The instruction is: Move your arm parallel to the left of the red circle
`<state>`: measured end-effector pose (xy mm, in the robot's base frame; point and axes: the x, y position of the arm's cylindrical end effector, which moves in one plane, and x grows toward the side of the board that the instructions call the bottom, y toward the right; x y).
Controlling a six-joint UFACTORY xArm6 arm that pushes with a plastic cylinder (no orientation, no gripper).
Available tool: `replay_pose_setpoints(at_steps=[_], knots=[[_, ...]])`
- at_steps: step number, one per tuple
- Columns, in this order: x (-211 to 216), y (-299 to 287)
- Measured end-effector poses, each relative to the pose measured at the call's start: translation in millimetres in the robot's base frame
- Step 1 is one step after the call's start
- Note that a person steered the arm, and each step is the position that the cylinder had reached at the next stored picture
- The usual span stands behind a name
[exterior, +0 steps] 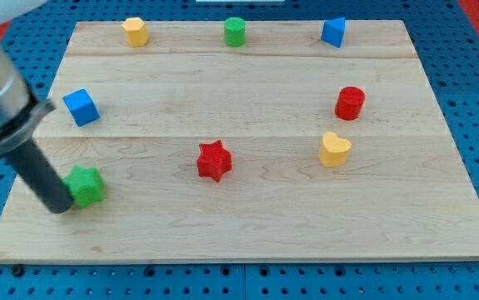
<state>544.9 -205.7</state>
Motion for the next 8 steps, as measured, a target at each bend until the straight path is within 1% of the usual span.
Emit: replay_pose_setpoints(at_steps=[1, 2, 3, 4, 5, 6, 7, 8], knots=[[-16, 25], [-50, 42], [-64, 47], [-24, 50], [13, 69], [-16, 71], [-42, 95], [-47, 141]])
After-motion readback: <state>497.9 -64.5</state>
